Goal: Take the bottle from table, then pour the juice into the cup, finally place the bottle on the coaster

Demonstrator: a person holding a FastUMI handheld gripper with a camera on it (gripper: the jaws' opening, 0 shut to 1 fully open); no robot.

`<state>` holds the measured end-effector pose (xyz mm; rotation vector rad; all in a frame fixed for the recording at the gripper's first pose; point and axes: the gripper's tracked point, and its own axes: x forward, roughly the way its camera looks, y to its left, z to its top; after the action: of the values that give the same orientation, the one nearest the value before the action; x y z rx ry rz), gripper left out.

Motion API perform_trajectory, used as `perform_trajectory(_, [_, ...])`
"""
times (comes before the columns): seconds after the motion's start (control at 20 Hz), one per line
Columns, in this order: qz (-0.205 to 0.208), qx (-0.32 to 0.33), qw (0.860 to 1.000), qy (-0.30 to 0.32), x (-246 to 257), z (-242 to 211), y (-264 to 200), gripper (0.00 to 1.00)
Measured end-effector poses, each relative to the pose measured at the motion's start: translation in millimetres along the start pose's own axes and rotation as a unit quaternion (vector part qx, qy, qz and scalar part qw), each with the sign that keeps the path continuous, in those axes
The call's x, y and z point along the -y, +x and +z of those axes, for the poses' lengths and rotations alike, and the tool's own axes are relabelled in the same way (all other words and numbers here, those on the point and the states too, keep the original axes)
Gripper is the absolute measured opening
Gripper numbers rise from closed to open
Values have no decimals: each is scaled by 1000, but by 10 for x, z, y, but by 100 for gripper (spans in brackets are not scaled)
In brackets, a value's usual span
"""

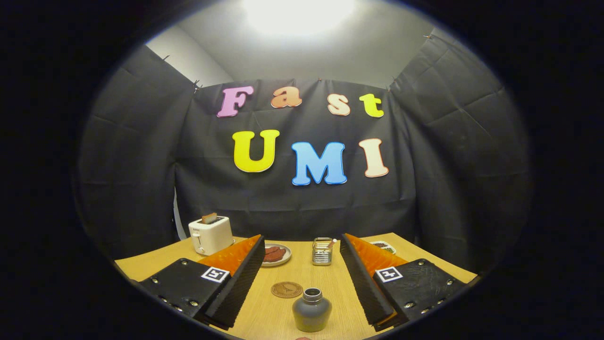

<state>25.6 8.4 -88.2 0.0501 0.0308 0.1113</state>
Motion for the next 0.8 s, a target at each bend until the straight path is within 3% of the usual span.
perform_trajectory(0.8, [21, -100, 995, -3, 102, -1176, 80, 97])
